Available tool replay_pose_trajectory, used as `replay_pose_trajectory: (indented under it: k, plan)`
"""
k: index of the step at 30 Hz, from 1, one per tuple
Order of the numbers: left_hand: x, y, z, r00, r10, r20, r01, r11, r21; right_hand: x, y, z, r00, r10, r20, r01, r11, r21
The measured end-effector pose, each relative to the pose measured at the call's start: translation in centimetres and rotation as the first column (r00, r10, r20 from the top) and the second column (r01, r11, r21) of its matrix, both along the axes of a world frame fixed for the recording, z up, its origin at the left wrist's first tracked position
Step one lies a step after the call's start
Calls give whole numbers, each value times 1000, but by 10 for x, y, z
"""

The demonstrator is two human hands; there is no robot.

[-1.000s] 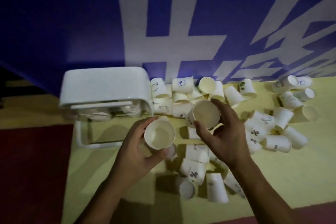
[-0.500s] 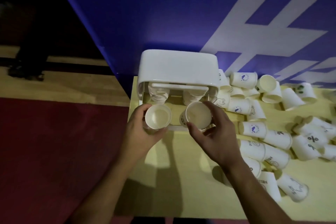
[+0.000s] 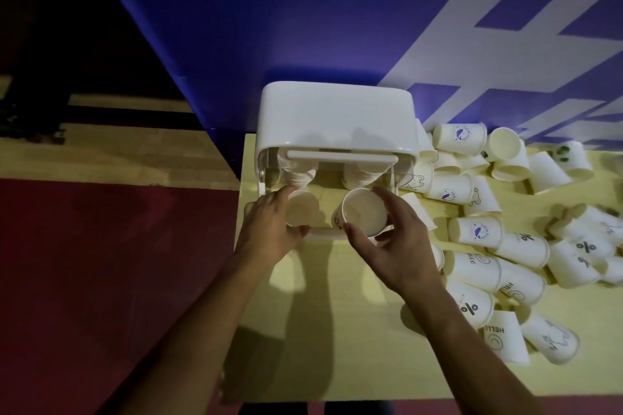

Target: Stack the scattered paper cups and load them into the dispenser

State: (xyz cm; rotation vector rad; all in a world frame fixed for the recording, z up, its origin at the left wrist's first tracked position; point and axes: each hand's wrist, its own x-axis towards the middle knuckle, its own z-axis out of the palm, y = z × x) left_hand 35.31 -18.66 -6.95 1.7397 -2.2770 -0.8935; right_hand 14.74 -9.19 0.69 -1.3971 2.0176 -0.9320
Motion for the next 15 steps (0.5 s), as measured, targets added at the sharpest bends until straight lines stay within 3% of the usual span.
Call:
replay_pose_trajectory:
  k: [5,9,15]
  plan:
    - [0,-3,2,1000,-5,-14,6,999,40,12,-8,-1,1000,7,28,-7,1000,-8]
    - [11,-1,4,990,17,-138,-5,996,88,32,-24,2,997,50,57,-46,997,-63]
    - [28,15,24,855,311,-416,-241,947,213,53,-41,-22,991,120,-52,-123,991,-47]
